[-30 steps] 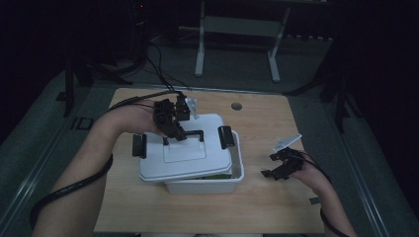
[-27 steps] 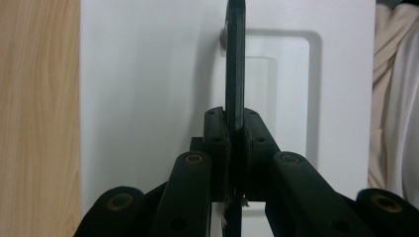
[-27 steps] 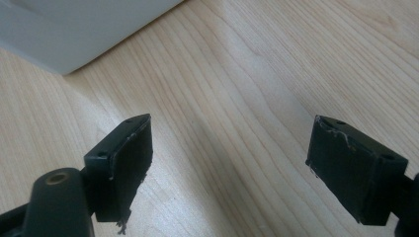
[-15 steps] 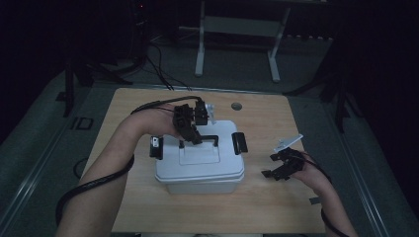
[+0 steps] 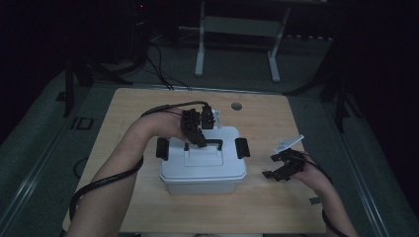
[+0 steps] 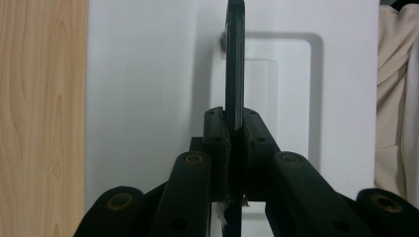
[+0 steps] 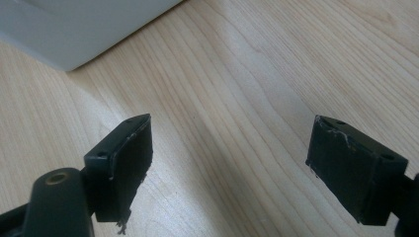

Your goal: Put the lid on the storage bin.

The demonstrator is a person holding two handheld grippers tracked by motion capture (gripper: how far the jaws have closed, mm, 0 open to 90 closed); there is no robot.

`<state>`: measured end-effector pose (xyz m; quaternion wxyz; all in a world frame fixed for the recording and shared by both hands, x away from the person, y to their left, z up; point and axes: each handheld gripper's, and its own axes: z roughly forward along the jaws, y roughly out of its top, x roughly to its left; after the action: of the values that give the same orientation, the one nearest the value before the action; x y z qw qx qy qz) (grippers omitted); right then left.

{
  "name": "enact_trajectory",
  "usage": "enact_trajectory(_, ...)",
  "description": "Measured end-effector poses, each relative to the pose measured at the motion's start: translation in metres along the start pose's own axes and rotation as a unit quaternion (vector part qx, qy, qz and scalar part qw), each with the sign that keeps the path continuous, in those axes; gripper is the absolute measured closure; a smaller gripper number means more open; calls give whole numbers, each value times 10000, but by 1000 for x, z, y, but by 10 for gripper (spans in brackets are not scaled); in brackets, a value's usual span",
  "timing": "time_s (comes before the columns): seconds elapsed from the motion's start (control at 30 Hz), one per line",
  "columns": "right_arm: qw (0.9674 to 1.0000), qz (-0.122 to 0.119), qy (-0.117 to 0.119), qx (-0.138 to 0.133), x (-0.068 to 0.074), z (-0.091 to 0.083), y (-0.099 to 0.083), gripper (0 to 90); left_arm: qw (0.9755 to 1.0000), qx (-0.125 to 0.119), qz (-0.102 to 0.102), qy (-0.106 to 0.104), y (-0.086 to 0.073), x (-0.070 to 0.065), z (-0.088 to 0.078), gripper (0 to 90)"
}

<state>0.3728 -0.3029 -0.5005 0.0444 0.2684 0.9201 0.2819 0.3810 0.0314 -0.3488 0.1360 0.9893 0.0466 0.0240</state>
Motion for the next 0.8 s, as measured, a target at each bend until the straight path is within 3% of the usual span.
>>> enact_trajectory(0.4,10000,-26,36,-2,3,3,3,171,9999,-10,-74,-115,-7,3,9,803)
enact_trajectory(0.43,10000,-37,42,-8,3,3,4,171,10000,59,-61,15,-7,3,9,803)
enact_trajectory(0.47,10000,-54,41,-11,4,4,5,171,10000,-8,-90,42,-7,2,8,670)
enact_trajectory(0.53,10000,-65,48,-29,4,3,7,171,9998,-69,-151,96,-8,2,5,551)
enact_trajectory(0.7,9999,-76,69,-52,4,2,11,171,9993,-163,-271,182,-15,0,0,441)
enact_trajectory(0.8,9999,-76,89,-79,4,2,14,171,9988,-307,-371,83,-24,1,-3,364)
